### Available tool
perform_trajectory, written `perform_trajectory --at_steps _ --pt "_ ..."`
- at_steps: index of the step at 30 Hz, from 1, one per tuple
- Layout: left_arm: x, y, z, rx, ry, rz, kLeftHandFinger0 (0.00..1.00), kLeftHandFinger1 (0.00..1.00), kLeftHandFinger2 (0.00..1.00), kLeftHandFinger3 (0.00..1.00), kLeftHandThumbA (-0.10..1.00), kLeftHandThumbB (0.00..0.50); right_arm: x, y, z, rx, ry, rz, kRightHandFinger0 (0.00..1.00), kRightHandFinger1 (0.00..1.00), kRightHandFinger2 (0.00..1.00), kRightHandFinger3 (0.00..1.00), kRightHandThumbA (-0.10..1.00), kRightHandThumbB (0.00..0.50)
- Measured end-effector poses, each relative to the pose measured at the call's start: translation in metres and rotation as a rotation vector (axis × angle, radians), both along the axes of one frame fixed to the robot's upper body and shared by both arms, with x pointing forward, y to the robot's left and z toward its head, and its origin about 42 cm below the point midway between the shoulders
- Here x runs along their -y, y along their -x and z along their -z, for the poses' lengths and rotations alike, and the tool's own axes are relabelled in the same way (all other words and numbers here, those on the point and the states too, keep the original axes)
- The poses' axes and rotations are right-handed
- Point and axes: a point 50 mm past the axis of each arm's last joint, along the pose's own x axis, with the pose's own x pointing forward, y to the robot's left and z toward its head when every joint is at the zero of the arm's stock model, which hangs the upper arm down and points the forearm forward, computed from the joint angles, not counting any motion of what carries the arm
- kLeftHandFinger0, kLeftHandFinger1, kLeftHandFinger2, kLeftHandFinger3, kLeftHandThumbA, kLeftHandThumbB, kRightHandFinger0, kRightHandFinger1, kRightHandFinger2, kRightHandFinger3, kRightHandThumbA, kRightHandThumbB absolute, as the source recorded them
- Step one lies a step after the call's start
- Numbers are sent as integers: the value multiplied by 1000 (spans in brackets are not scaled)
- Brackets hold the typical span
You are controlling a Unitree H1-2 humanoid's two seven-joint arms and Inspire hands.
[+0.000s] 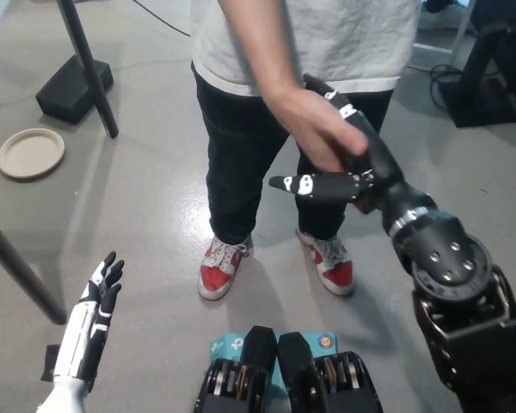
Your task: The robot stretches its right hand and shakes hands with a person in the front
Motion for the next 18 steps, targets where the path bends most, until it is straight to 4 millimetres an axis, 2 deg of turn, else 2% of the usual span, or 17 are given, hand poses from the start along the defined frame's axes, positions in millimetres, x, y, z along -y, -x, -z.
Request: perform_trajectory --at_steps 2,7,9,10,11,12,13,14,15,17,18 --pt "0 0 -1 4 -3 1 1000 1000 1000 1000 1000 68 -2 -12 3 -31 22 12 1000 1000 1000 1000 1000 302" --pt "1 -1 -3 10 -5 3 1000 1000 1000 1000 1000 93 -8 -32 7 -81 52 29 1000 1000 1000 1000 1000 313" --pt "1 -1 -3 11 -5 3 1000 1000 1000 1000 1000 82 -13 -39 10 -104 57 29 1000 1000 1000 1000 987 303" --pt "1 -1 -3 11 -6 4 1000 1000 1000 1000 1000 85 -16 -43 11 -117 57 28 1000 1000 1000 1000 951 298" --pt "1 -1 -3 12 -6 4 1000 1000 1000 1000 1000 86 -18 -45 11 -120 56 27 1000 1000 1000 1000 837 301" --pt "1 -1 -3 12 -7 4 1000 1000 1000 1000 1000 85 -20 -47 12 -125 55 28 1000 1000 1000 1000 827 301" --pt "0 -1 -3 12 -8 4 1000 1000 1000 1000 1000 83 -22 -49 11 -128 51 30 1000 1000 1000 1000 732 271" --pt "0 -1 -3 12 -9 4 1000 1000 1000 1000 1000 88 -25 -49 10 -125 47 34 1000 1000 1000 1000 569 229" --pt "0 -1 -4 12 -8 4 1000 1000 1000 1000 1000 91 -26 -50 9 -121 45 38 804 1000 1000 1000 442 208" --pt "0 -2 -4 14 -9 4 1000 1000 1000 1000 1000 95 -29 -49 7 -105 36 52 639 851 1000 1000 269 152" --pt "1 -2 -4 15 -9 5 1000 1000 1000 1000 1000 94 -30 -49 7 -97 33 59 544 724 1000 1000 238 136"
